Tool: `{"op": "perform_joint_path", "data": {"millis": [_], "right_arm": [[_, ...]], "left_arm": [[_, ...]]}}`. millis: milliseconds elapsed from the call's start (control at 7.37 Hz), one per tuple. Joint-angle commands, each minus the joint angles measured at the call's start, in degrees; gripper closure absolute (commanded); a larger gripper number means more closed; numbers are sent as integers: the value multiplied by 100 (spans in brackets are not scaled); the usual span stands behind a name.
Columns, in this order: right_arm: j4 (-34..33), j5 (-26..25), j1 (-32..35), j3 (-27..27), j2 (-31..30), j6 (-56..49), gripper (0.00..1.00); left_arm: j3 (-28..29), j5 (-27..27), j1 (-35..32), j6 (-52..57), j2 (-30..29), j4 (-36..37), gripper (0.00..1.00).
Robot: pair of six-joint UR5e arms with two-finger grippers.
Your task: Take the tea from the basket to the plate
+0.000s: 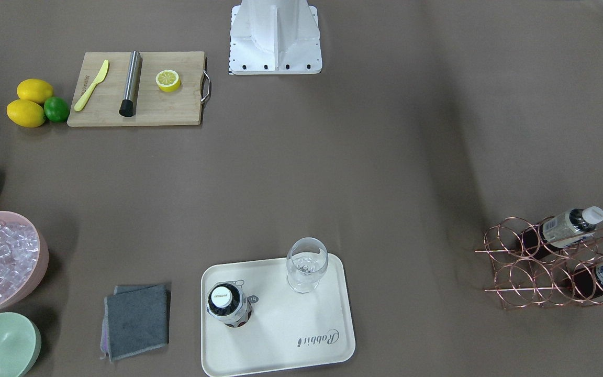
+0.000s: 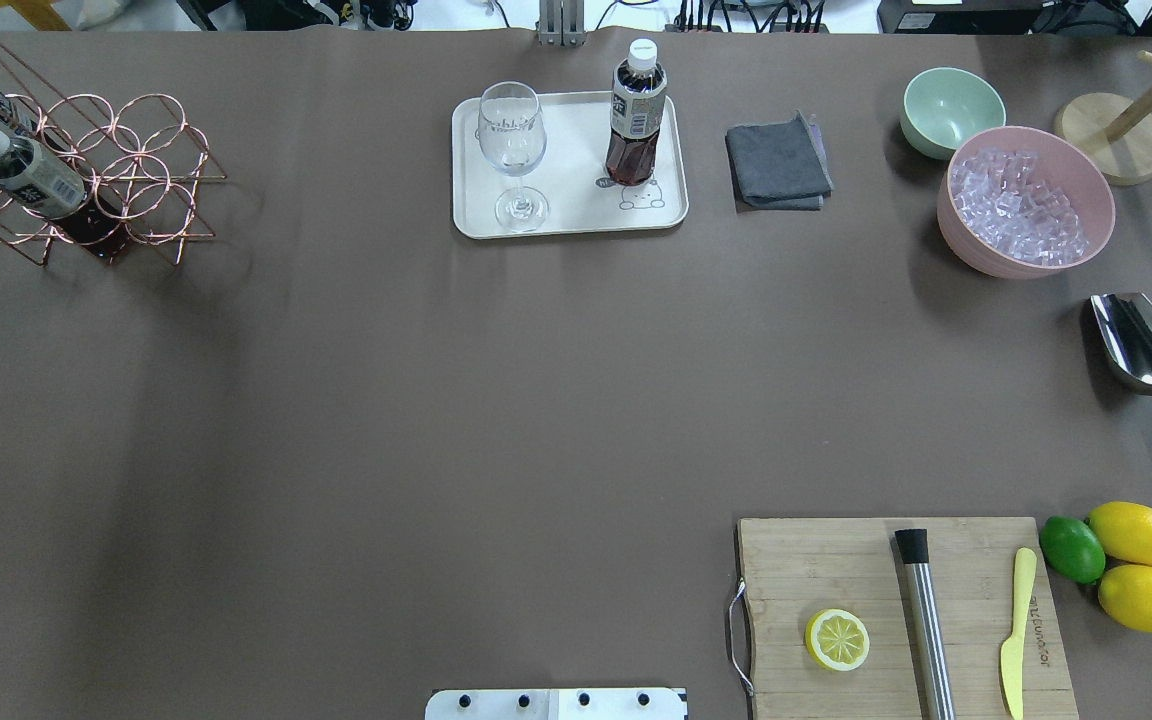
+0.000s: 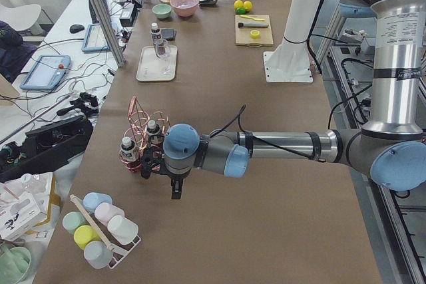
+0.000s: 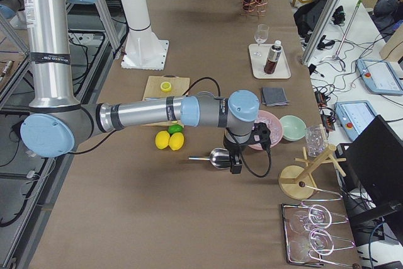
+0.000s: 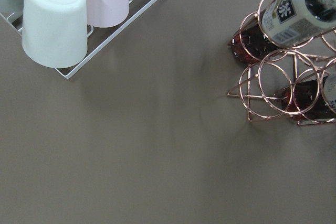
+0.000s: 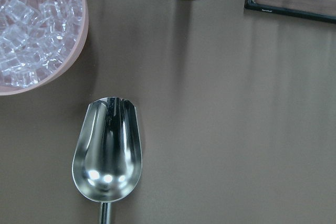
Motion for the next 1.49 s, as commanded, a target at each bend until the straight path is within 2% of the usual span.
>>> {"op": "perform_joint_path", "data": {"millis": [0, 271, 543, 679, 1357], "right_arm": [[0, 11, 0, 8, 6, -4, 1], [0, 11, 0, 17, 6, -4, 1], [9, -7, 0, -1, 23, 13, 1], [9, -7, 0, -1, 23, 39, 1], [0, 2, 0, -10, 50, 66, 1]], "left_arm": [[-392, 422, -137, 1606, -216, 2132, 2], [-375, 431, -323, 1837, 79, 2175, 2], [-348, 947, -279, 1837, 187, 2174, 2], [-331, 1019, -270, 1837, 195, 2175, 2], [-76, 1020, -253, 1820, 169, 2139, 2]]}}
